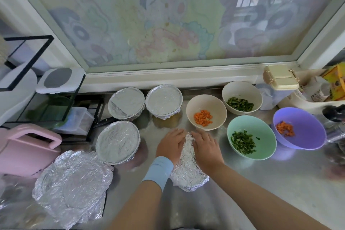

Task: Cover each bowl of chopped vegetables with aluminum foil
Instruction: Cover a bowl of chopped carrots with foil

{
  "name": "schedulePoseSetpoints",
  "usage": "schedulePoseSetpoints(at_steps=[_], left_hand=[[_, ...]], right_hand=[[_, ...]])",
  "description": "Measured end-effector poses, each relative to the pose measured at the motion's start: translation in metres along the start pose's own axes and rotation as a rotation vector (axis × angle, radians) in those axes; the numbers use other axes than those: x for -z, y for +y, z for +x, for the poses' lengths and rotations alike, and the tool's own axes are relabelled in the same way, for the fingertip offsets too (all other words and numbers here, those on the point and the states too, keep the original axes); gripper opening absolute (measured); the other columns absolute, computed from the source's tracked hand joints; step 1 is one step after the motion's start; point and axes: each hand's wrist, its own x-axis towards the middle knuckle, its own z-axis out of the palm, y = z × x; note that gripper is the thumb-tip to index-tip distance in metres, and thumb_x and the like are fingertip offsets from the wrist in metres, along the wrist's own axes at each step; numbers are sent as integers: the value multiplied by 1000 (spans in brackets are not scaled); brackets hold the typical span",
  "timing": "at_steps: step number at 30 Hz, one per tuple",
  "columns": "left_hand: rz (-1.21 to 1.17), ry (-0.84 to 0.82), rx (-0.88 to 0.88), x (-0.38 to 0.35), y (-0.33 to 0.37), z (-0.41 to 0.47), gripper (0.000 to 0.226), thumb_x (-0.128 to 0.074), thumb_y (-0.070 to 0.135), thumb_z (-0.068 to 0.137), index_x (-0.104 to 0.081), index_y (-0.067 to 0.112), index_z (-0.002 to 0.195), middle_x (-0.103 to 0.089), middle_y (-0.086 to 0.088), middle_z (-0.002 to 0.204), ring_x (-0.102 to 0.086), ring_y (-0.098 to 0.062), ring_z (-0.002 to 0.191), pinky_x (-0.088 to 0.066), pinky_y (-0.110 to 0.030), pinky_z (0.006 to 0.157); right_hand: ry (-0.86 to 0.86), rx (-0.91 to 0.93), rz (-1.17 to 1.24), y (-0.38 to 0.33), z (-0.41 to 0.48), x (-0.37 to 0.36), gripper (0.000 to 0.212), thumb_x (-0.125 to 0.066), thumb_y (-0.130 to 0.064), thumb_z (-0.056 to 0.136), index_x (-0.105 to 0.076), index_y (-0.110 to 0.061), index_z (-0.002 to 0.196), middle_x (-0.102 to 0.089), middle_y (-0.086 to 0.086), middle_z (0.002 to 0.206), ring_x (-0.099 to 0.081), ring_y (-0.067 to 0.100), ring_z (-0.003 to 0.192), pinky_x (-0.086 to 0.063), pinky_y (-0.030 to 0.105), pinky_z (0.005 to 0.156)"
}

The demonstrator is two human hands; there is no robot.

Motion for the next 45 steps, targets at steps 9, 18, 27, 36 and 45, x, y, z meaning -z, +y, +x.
schedulePoseSetpoints(at_steps=[9,18,27,36,45], left_hand=[[-219,12,143,-2,-5,2,30,-48,29,100,-65,30,124,-64,14,123,-58,-7,111,-43,-22,98],[-410,-9,208,1,-3,11,19,-62,31,94,-75,29,108,-73,12,104,-65,-5,97,-51,-27,93],[-383,-112,259,5,-1,19,11,-59,32,93,-69,34,96,-70,17,91,-64,-6,89,-54,-33,84],[-445,-54,265,3,-1,13,17,-62,29,93,-76,28,103,-73,17,96,-63,2,89,-40,0,75],[-294,-136,196,7,3,13,21,-49,28,98,-67,34,109,-69,17,104,-62,-6,97,-51,-30,89]], right_hand=[[77,-141,280,1,5,0,24,-52,-34,98,-65,-37,119,-69,-19,109,-63,5,97,-41,17,78],[-9,-223,356,3,12,0,22,-53,-43,97,-66,-42,114,-69,-24,104,-58,-4,90,-41,15,76],[-67,-274,415,7,20,0,20,-59,-45,93,-68,-42,111,-71,-20,93,-63,3,86,-50,24,78],[-61,-331,495,10,17,-2,15,-64,-50,87,-72,-44,99,-70,-24,80,-62,-3,77,-49,20,71],[-91,-303,467,11,18,3,20,-61,-48,91,-70,-40,106,-71,-20,91,-64,-2,86,-50,21,79]])
